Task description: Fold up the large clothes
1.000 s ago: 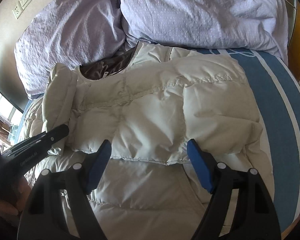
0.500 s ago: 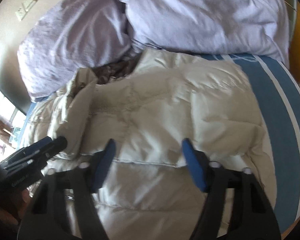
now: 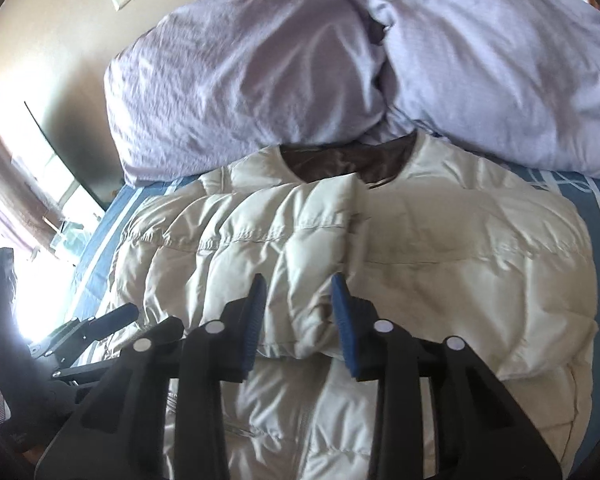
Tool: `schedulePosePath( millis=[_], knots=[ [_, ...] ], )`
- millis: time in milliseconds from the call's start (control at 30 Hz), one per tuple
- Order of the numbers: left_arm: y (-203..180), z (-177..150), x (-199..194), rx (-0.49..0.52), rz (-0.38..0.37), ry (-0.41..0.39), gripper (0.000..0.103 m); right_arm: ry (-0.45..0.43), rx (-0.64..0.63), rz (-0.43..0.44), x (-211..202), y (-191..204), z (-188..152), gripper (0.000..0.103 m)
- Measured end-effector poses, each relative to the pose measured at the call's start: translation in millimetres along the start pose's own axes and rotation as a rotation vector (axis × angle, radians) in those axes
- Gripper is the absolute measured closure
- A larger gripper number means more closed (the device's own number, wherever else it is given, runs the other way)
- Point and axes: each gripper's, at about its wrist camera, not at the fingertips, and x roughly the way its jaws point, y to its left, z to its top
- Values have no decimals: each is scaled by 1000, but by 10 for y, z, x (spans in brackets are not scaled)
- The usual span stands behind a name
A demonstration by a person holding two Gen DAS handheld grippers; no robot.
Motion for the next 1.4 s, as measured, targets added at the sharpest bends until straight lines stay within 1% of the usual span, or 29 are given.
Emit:
schedulePosePath(
  millis=[67, 133, 233, 333, 500, 567, 733, 800, 833, 900, 933, 1000, 1133, 1233, 1400],
  knots=[
    [39, -3, 32, -2, 12, 5, 32, 25, -10, -10, 101, 28, -18, 75],
    [72, -23, 73, -2, 20, 11, 32, 49, -7, -26, 189, 20, -66, 76],
    [100, -50, 151, 0, 34, 24, 32, 75, 5, -60, 287, -61, -130, 80],
    [118, -80, 254, 4, 48, 43, 32, 115, 40, -86, 389, -178, -191, 86],
    [104, -117, 409, 13, 61, 71, 30, 144, 84, -89, 477, -292, -274, 90],
    [94, -120, 463, 15, 67, 80, 30, 152, 96, -94, 517, -310, -311, 90],
    [79, -123, 531, 19, 78, 93, 29, 155, 121, -70, 556, -379, -360, 91],
    [94, -121, 482, 17, 68, 93, 29, 157, 122, -53, 515, -397, -340, 88],
    [106, -124, 444, 15, 59, 90, 29, 160, 124, -43, 471, -410, -329, 82],
    [138, -147, 348, 16, 48, 79, 29, 157, 127, -39, 366, -422, -310, 46],
    [158, -164, 296, 19, 46, 72, 29, 140, 122, -36, 271, -428, -306, 42],
    [232, -215, 168, 23, 45, 56, 29, 112, 100, -46, 117, -437, -300, 38],
    [446, -358, -73, 8, 46, 41, 29, 98, 82, -57, -190, -542, -350, 35],
    [683, -520, -267, -18, 49, 38, 29, 94, 93, -74, -438, -718, -459, 33],
    [1082, -844, -466, -60, 61, 67, 29, 110, 130, -133, -799, -1075, -779, 32]
  ],
)
